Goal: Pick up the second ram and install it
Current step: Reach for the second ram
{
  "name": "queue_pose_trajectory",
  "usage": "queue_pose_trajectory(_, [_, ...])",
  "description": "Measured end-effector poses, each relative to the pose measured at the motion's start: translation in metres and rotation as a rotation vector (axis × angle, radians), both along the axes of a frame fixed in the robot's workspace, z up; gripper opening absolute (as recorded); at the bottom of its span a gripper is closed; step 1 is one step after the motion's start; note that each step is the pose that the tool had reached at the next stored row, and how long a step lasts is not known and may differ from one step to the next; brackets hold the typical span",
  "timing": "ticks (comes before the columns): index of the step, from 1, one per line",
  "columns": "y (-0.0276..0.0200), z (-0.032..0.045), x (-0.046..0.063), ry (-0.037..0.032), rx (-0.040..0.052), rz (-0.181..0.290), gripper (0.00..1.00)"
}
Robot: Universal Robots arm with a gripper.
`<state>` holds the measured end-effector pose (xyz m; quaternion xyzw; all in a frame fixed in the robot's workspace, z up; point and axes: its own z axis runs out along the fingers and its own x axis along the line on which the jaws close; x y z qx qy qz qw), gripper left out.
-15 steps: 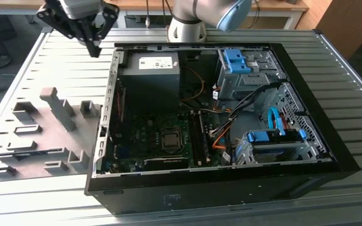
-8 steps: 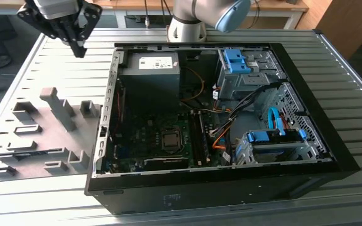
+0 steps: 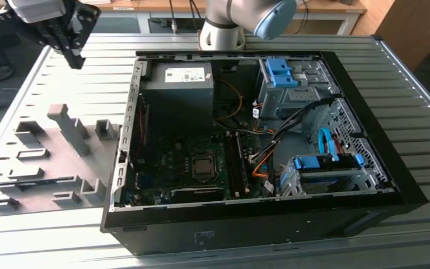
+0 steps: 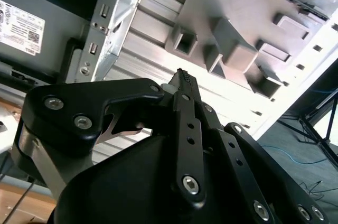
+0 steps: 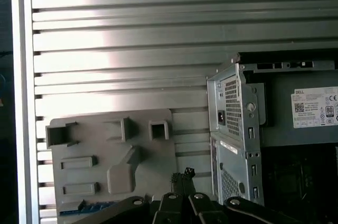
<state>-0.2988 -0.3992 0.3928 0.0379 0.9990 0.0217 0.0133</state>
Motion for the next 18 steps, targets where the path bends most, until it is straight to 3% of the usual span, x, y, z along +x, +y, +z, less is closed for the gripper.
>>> queue_pose_trajectory(18, [0.0000,-0.0004,-0.052,0.0001,-0.0001,0.000,0.10])
